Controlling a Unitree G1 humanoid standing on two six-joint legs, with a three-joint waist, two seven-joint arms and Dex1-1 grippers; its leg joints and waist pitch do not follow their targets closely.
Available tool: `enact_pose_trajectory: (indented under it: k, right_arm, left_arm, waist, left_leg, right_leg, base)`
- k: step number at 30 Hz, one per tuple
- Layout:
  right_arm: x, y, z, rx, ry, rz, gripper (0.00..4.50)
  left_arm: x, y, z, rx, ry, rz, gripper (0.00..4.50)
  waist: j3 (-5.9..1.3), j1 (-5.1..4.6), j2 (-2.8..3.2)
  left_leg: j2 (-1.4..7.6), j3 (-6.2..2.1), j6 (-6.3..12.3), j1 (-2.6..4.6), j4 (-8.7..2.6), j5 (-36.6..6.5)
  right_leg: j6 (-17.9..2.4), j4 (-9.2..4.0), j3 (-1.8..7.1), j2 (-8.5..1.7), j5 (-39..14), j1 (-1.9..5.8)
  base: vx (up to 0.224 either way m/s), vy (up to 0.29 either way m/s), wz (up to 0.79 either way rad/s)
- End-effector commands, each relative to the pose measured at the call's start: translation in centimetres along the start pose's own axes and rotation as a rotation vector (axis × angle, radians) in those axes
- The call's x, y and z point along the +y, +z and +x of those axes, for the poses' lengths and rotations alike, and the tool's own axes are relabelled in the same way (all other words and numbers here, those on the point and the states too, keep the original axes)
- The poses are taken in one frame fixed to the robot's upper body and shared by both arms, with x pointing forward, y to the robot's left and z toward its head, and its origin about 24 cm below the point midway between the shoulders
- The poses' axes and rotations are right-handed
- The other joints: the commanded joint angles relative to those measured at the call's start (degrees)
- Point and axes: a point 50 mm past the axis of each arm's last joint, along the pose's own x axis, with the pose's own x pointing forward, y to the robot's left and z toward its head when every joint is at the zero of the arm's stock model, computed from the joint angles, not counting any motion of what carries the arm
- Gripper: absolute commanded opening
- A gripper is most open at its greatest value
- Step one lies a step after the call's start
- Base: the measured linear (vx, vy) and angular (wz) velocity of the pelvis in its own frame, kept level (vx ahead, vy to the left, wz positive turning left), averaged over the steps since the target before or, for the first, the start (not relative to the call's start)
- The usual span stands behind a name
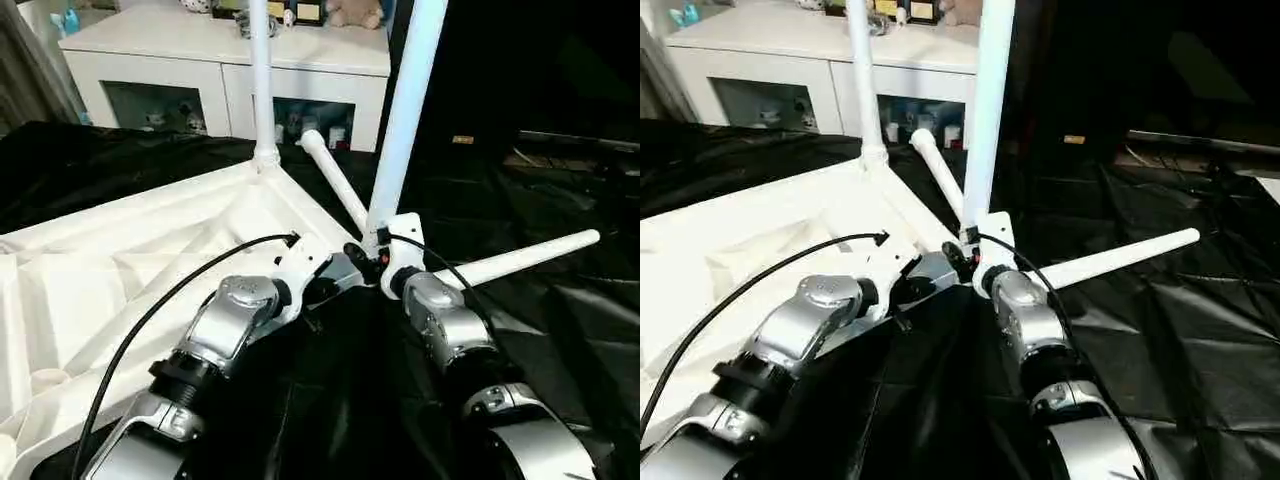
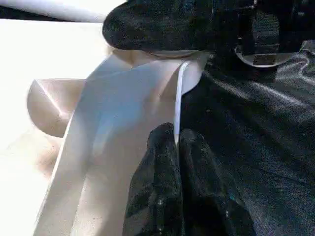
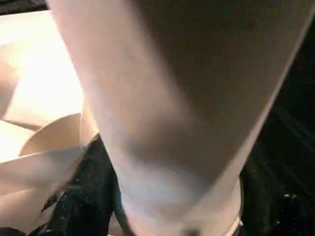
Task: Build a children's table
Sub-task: Rotate leg to tighten
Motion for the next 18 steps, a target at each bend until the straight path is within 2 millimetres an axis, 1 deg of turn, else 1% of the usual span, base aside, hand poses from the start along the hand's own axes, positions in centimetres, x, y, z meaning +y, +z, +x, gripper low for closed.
enact_pose_trajectory:
  k: [1, 2, 3, 4, 5, 6, 7, 8, 10, 11, 12, 13, 14, 15, 16, 17, 18]
  right_arm:
    - [3.2, -1.2, 0.3, 0.035, 0.166, 0.009, 3.43]
    - [3.1, -0.7, 0.2, 0.009, 0.157, -0.017, 3.43]
    - [3.1, -0.7, 0.2, 0.009, 0.157, -0.017, 3.59]
    - [3.0, -0.5, 0.2, -0.005, 0.152, -0.041, 3.59]
    - [2.5, 0.2, -0.1, -0.047, 0.133, -0.113, 3.59]
    - [2.2, 0.5, -0.4, -0.069, 0.122, -0.133, 3.59]
    - [1.6, 1.1, -0.9, -0.100, 0.103, -0.143, 3.59]
    - [1.5, 1.2, -1.0, -0.104, 0.100, -0.143, 3.59]
    - [0.8, 1.9, -1.9, -0.143, 0.089, -0.146, 3.59]
    - [0.6, 2.2, -2.3, -0.154, 0.094, -0.150, 3.59]
    - [0.6, 2.2, -2.4, -0.155, 0.096, -0.151, 3.59]
    - [0.4, 2.2, -2.6, -0.154, 0.093, -0.157, 3.75]
    - [0.4, 2.2, -2.8, -0.157, 0.092, -0.167, 3.75]
    - [0.3, 2.3, -2.9, -0.158, 0.090, -0.174, 3.75]
    - [0.3, 2.3, -3.0, -0.157, 0.087, -0.178, 3.75]
    - [0.3, 2.3, -3.1, -0.158, 0.085, -0.178, 3.75]
    - [0.4, 2.2, -3.1, -0.158, 0.084, -0.178, 3.75]
  left_arm:
    - [1.8, -0.4, -0.4, -0.022, 0.169, -0.043, 0.00]
    - [1.9, -0.2, -0.3, -0.040, 0.163, -0.022, 0.00]
    - [1.9, -0.2, -0.3, -0.040, 0.163, -0.022, 0.00]
    - [1.9, -0.1, -0.3, -0.048, 0.160, -0.015, 0.00]
    - [2.0, 0.3, -0.4, -0.069, 0.154, 0.011, 0.00]
    - [2.2, 0.5, -0.4, -0.080, 0.156, 0.023, 0.00]
    - [2.3, 1.0, -0.5, -0.106, 0.154, 0.050, 0.00]
    - [2.4, 1.1, -0.5, -0.110, 0.153, 0.054, 0.00]
    - [2.6, 1.9, -0.5, -0.152, 0.160, 0.089, 0.00]
    - [2.8, 2.3, -0.5, -0.177, 0.174, 0.108, 0.00]
    - [2.9, 2.4, -0.5, -0.186, 0.180, 0.114, 0.00]
    - [3.0, 2.8, -0.5, -0.209, 0.181, 0.099, 0.44]
    - [3.0, 3.2, -0.6, -0.237, 0.170, 0.079, 0.44]
    - [3.1, 3.7, -0.7, -0.261, 0.175, 0.055, 0.54]
    - [3.3, 4.0, -0.8, -0.277, 0.177, 0.040, 0.54]
    - [3.4, 4.3, -1.0, -0.287, 0.183, 0.042, 0.62]
    - [3.7, 4.5, -1.2, -0.300, 0.202, 0.053, 0.76]
  waist:
    - [-2.13, -0.23, -0.78]
    - [-2.20, -0.38, -0.72]
    - [-2.16, -0.81, -0.97]
    - [-2.28, -0.99, -0.87]
    - [-2.49, -1.14, -0.72]
    - [-2.70, -0.99, -0.79]
    - [-2.81, -0.71, -0.93]
    - [-2.98, -0.39, -1.00]
    - [-3.17, -0.02, -0.86]
    - [-3.36, 0.30, -0.84]
    - [-3.67, 0.20, -0.93]
    - [-3.63, 0.23, -0.74]
    - [-3.66, 0.16, -0.72]
    - [-3.67, 0.20, -0.80]
    - [-3.66, 0.12, -0.83]
    - [-3.62, 0.15, -0.82]
    - [-3.40, 0.11, -0.80]
  left_leg:
    - [2.05, -1.06, 0.57, 0.00, -4.29, -15.24]
    - [2.13, -1.23, 0.43, -0.25, -4.42, -15.07]
    - [2.01, -1.49, 0.16, -1.01, -4.75, -14.25]
    - [2.06, -1.56, 0.00, -1.03, -4.75, -14.01]
    - [2.31, -1.74, -0.22, -1.03, -4.77, -12.61]
    - [2.39, -1.47, 0.19, -0.62, -4.52, -11.14]
    - [2.55, -1.07, 0.88, 0.08, -4.10, -10.25]
    - [2.57, -0.93, 1.54, 0.13, -3.95, -8.09]
    - [2.49, -0.77, 2.33, -0.13, -3.74, -5.23]
    - [2.43, -0.72, 3.24, -0.22, -3.48, -3.10]
    - [2.17, -0.73, 4.45, -0.67, -3.18, -0.17]
    - [2.14, -0.69, 4.80, -0.60, -3.12, -0.01]
    - [2.09, -0.61, 5.13, -0.56, -3.01, 0.19]
    - [2.09, -0.60, 5.41, -0.70, -2.95, 0.27]
    - [2.24, -0.55, 5.57, -0.56, -2.95, -0.41]
    - [2.28, -0.55, 5.54, -0.54, -2.97, -0.78]
    - [2.39, -0.57, 5.29, -0.51, -3.11, -1.98]
  right_leg:
    - [-3.64, -6.56, 2.94, -4.96, -26.44, 1.21]
    - [-3.51, -6.46, 2.85, -5.05, -26.40, 1.44]
    - [-2.64, -6.38, 2.46, -4.98, -27.04, 1.95]
    - [-2.57, -6.43, 2.36, -5.04, -27.06, 2.08]
    - [-3.15, -6.28, 2.30, -5.25, -24.65, 2.19]
    - [-4.18, -6.09, 2.48, -5.04, -20.48, 1.85]
    - [-5.83, -5.87, 2.86, -5.01, -16.38, 1.40]
    - [-7.18, -5.12, 2.96, -4.67, -11.45, 1.57]
    - [-8.29, -4.51, 2.94, -4.59, -6.16, 1.82]
    - [-8.79, -4.01, 2.91, -4.36, -0.99, 1.98]
    - [-9.97, -3.12, 2.80, -4.15, 6.74, 2.32]
    - [-10.40, -3.14, 2.79, -4.23, 7.77, 2.20]
    - [-10.78, -3.09, 2.81, -4.18, 8.77, 2.22]
    - [-11.72, -2.96, 2.78, -4.34, 9.90, 2.39]
    - [-12.68, -3.00, 2.77, -4.42, 9.86, 2.30]
    - [-12.94, -3.04, 2.74, -4.43, 9.42, 2.31]
    - [-13.17, -3.21, 2.74, -4.44, 7.66, 2.25]
  base:
    - [0.000, 0.000, 0.00]
    - [0.000, 0.000, 0.00]
    - [-0.012, 0.001, -0.19]
    - [-0.012, 0.001, -0.19]
    - [0.000, 0.000, 0.00]
    - [0.000, 0.000, 0.00]
    - [0.000, 0.000, 0.00]
    - [0.061, -0.001, 0.09]
    - [0.051, 0.006, 0.04]
    - [0.000, 0.000, 0.00]
    - [0.000, 0.000, 0.00]
    - [0.000, 0.000, 0.00]
    - [0.000, 0.000, 0.00]
    - [0.000, 0.000, 0.00]
    - [0.000, 0.000, 0.00]
    - [0.000, 0.000, 0.00]
    - [0.000, 0.000, 0.00]
